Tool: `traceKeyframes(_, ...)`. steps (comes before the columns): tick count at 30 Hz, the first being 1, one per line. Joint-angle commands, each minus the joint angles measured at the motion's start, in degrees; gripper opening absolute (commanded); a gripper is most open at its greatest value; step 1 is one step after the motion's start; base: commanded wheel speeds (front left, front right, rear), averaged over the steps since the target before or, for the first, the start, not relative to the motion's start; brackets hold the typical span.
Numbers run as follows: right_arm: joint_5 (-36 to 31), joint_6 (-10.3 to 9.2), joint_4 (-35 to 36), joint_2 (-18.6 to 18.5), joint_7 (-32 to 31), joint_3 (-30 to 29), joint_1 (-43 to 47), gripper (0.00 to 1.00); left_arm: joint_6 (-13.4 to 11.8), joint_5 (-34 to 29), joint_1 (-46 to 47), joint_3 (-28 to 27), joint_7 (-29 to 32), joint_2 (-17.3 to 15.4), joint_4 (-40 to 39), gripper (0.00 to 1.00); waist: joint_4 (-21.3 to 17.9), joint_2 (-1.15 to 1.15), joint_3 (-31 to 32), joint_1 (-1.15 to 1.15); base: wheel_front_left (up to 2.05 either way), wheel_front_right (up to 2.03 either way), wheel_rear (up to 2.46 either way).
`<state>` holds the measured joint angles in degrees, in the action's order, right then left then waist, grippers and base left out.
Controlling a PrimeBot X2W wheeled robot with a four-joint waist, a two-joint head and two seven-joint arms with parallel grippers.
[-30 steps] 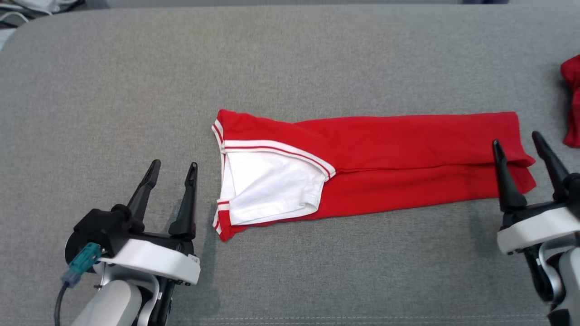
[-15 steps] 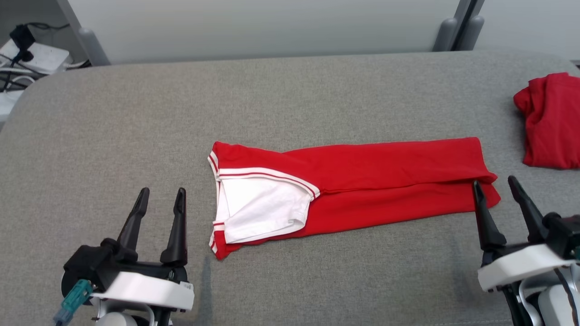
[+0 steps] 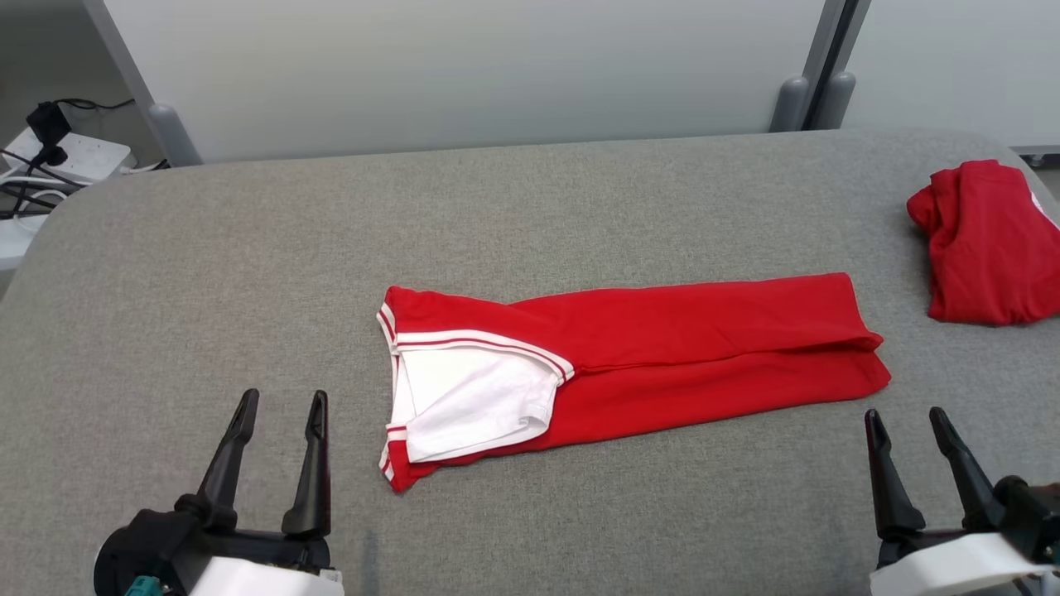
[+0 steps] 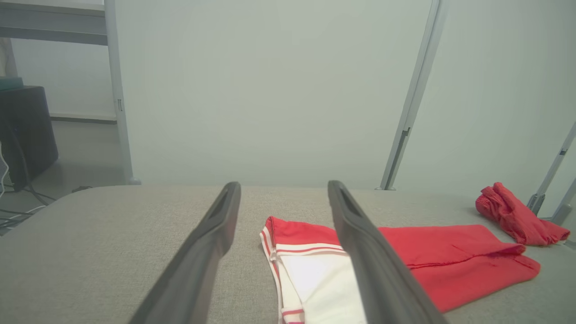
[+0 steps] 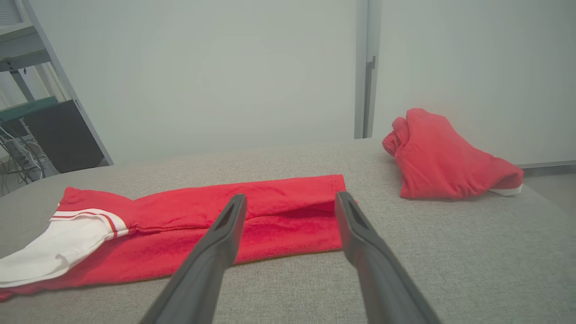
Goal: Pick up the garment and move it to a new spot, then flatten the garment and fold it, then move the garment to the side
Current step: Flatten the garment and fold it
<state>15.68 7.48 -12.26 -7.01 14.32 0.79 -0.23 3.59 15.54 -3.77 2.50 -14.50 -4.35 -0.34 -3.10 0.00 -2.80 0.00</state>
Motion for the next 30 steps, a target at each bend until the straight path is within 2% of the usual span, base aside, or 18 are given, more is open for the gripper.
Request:
traceKeyframes(1, 0.0, 0.01, 1.9, -0.4, 0.7, 1.4, -0.1, 1.00, 0.5, -1.2, 0.5, -2.3, -0.5, -0.1, -1.7, 1.00, 0.0, 0.00, 0.4, 0.00, 0.00, 0.00, 0.00)
traceKeyframes(9, 0.6, 0.01, 2.6, -0.9, 0.7, 1.0, 1.2, 1.00, 1.8, -4.0, -0.5, -3.0, -0.5, 1.1, -1.0, 1.00, 0.2, 0.00, 0.8, 0.00, 0.00, 0.00, 0.00)
traceKeyframes(14, 1.5, 0.01, 0.2, -1.0, 0.7, -0.5, -0.7, 1.00, 2.3, -4.8, -0.6, -2.9, -0.5, 1.3, 0.0, 1.00, 0.5, 0.00, 0.5, 0.00, 0.00, 0.00, 0.00)
traceKeyframes(22, 3.4, 0.01, -7.0, -2.5, 0.7, -1.7, -7.6, 1.00, 3.0, -5.3, 0.4, -2.5, -0.5, 1.4, 0.5, 1.00, 1.8, 0.00, -1.2, 0.00, 0.00, 0.00, 0.00)
traceKeyframes(30, 1.6, 0.01, -22.2, -3.6, 0.7, -4.7, -19.0, 1.00, 3.5, -5.9, 1.6, -1.9, -0.5, 1.4, 0.5, 1.00, 3.1, 0.00, -4.3, 0.00, 0.00, 0.00, 0.00)
